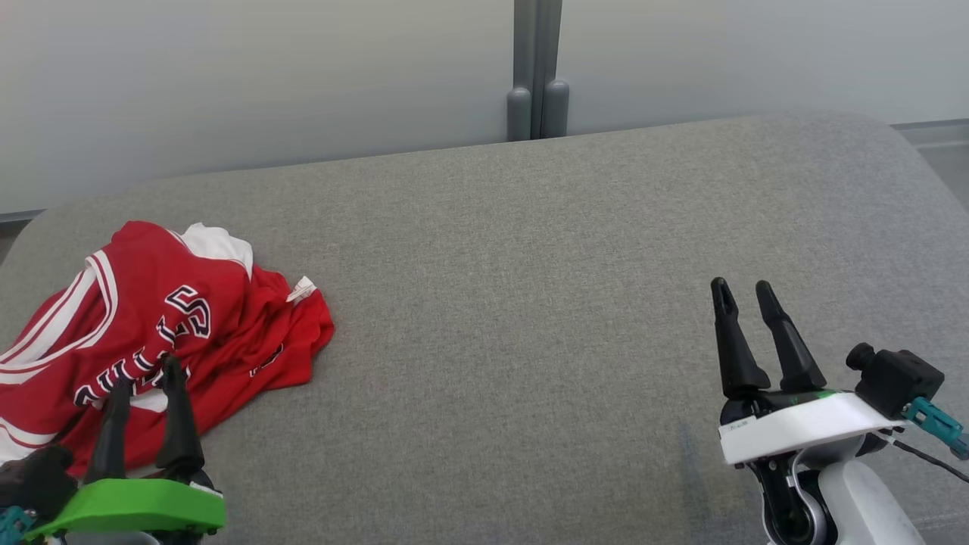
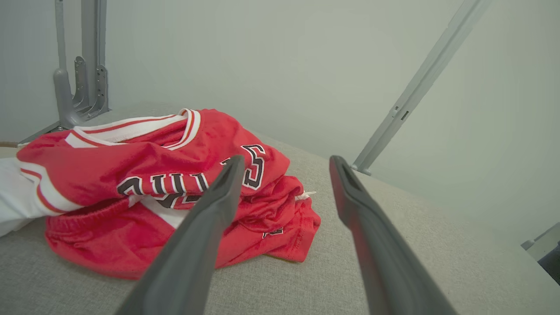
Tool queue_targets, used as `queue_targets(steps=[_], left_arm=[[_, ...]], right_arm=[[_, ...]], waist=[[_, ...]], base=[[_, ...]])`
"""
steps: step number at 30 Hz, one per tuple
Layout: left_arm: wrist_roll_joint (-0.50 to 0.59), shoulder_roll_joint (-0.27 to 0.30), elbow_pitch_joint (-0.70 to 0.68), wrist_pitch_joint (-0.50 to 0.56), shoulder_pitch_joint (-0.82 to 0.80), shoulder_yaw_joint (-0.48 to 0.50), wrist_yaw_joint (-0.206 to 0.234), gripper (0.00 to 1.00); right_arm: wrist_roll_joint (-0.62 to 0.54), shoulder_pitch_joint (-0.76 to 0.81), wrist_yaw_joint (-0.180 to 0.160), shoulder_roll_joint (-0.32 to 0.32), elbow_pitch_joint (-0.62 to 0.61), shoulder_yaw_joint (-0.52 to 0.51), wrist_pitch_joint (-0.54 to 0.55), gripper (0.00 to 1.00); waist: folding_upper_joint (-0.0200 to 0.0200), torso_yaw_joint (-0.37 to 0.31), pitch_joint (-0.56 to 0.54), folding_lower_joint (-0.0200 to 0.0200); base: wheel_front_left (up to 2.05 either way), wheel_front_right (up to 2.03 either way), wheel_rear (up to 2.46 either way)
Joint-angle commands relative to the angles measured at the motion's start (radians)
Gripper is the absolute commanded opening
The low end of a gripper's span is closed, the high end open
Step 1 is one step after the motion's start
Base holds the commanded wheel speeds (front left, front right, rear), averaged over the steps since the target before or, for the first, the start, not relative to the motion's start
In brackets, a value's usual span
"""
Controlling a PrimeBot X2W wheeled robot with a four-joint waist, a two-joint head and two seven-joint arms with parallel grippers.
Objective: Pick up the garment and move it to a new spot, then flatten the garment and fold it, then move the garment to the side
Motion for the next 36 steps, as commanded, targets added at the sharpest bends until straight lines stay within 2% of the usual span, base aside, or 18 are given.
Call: queue_targets(steps=[1, 14, 36], left_arm=[[0.049, 0.015, -0.01, -0.016, -0.029, -0.021, -0.003, 1.0], [0.216, 0.023, -0.003, -0.083, -0.05, -0.137, -0.004, 1.0], [0.394, 0.025, 0.052, -0.172, -0.094, -0.246, -0.004, 1.0]], right_arm=[[-0.053, 0.005, 0.0, -0.002, -0.015, -0.022, 0.0, 1.0], [-0.282, 0.031, 0.0, -0.006, -0.027, -0.1, 0.0, 1.0], [-0.492, 0.071, 0.001, -0.026, -0.027, -0.183, 0.0, 1.0]], waist=[[-0.0001, -0.001, 0.0, -0.0001], [-0.0001, -0.001, 0.001, -0.0001], [-0.0001, -0.001, 0.003, -0.0001]], base=[[0.0, 0.0, 0.0], [0.0, 0.0, 0.0], [0.0, 0.0, 0.0]])
